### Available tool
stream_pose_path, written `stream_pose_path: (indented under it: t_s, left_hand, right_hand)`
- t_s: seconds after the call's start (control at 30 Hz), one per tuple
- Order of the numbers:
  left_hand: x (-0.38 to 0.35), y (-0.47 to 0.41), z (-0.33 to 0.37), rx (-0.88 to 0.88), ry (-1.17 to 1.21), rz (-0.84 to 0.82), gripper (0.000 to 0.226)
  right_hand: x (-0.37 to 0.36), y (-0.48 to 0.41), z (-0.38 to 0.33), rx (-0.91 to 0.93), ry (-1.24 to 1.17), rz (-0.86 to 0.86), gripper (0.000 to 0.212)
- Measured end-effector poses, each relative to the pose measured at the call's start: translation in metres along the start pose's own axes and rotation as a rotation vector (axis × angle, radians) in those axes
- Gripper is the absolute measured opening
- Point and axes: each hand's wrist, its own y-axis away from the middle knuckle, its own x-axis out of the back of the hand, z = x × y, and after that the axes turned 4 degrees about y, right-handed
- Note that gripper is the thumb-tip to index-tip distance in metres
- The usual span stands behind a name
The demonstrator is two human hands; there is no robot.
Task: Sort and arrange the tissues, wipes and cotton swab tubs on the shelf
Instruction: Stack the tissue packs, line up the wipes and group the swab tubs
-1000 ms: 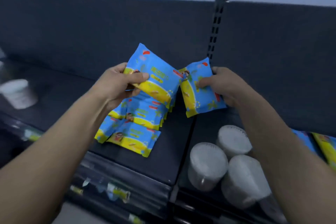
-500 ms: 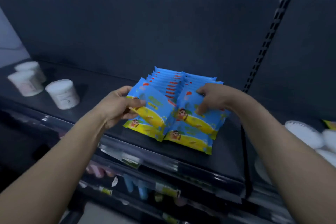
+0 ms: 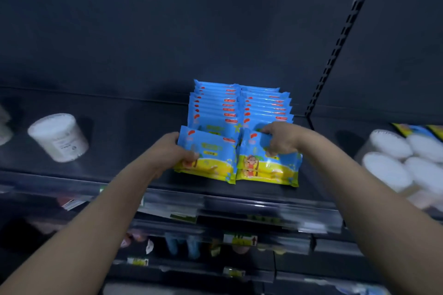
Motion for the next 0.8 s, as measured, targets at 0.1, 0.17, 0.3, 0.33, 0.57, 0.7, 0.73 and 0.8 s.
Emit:
stream_pose_path:
  t_s: [0.1, 0.17, 0.3, 0.33, 0.57, 0.7, 0.73, 0.8]
  left_hand:
    - [-0.001, -0.002, 0.003, -0.056, -0.183, 0.058, 0.049]
    - [0.000, -0.005, 0.004, -0.052, -0.318, 0.049, 0.063]
    - [-0.004, -0.011, 0.013, -0.023, -0.705, 0.003, 0.078]
    - [-0.006, -0.012, 0.017, -0.042, -0.786, -0.011, 0.076]
    - [-0.015, -0.021, 0.032, 0.018, -0.885, -0.225, 0.075]
    - [-0.014, -0.028, 0.035, 0.032, -1.000, -0.266, 0.087]
    - [-0.014, -0.030, 0.036, 0.033, -1.077, -0.271, 0.089]
    - [-0.015, -0.033, 0.037, 0.039, -1.185, -0.282, 0.089]
  right_hand:
    - [-0.005, -0.005, 0.000, -0.001, 0.004, -0.008, 0.078]
    - [-0.008, -0.008, 0.001, 0.010, 0.014, -0.019, 0.087]
    - [-0.008, -0.010, 0.005, 0.032, 0.053, -0.058, 0.093]
    - [-0.007, -0.011, 0.006, 0.041, 0.073, -0.067, 0.093]
    - [-0.004, -0.022, 0.005, 0.085, 0.198, -0.129, 0.086]
    - [-0.003, -0.021, 0.008, 0.094, 0.191, -0.136, 0.088]
    - [-0.004, -0.020, 0.009, 0.090, 0.174, -0.136, 0.086]
    - [-0.006, -0.020, 0.010, 0.075, 0.142, -0.149, 0.076]
